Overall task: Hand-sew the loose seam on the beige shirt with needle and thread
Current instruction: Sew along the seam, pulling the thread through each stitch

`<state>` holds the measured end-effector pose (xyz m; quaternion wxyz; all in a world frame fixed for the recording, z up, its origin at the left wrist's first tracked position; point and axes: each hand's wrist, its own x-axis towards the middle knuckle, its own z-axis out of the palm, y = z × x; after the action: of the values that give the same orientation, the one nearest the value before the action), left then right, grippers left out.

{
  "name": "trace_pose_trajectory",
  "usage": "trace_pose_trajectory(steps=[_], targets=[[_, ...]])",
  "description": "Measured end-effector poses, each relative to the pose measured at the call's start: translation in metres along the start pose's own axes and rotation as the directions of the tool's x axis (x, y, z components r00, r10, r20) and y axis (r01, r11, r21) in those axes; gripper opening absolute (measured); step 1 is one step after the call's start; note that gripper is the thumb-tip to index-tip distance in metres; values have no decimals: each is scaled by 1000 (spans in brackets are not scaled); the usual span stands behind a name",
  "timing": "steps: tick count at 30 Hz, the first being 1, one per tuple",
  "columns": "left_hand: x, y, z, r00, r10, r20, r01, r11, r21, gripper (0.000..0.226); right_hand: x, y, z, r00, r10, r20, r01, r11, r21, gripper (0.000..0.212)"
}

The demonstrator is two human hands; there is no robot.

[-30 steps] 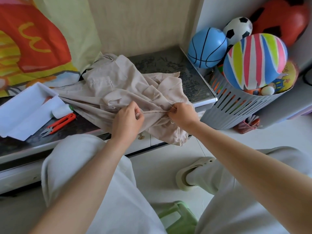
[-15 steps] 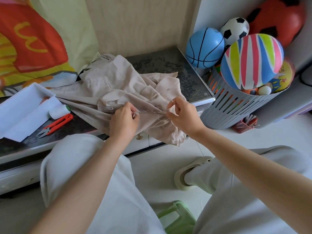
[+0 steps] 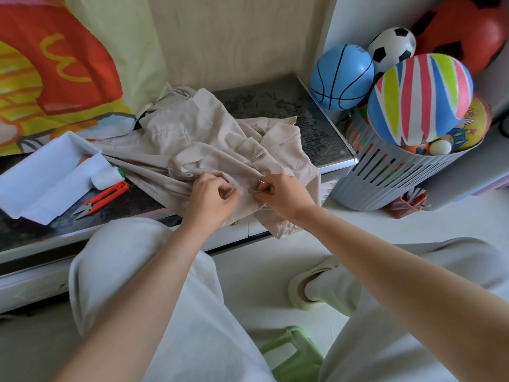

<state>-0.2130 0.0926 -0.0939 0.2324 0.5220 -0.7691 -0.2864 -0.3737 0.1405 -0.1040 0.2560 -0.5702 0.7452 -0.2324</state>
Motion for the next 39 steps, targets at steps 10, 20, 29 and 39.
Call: trace_pose_trajectory(steps=[10, 20, 29, 39], targets=[[3, -3, -2, 999, -45, -11, 45, 997, -55, 10, -11, -1, -6, 999, 48, -12, -48, 998, 32, 11], [5, 5, -3, 998, -52, 29, 58, 949, -310, 31, -8, -18, -5, 996, -56, -72, 61, 995, 73, 9], [2, 12, -8, 996, -75, 48, 89, 903, -420, 26, -12, -28, -7, 993, -89, -80, 94, 994, 61, 10], [1, 11, -10, 996, -86, 24, 87, 891, -445, 29, -16, -29, -10, 989, -124, -81, 129, 990, 51, 13]])
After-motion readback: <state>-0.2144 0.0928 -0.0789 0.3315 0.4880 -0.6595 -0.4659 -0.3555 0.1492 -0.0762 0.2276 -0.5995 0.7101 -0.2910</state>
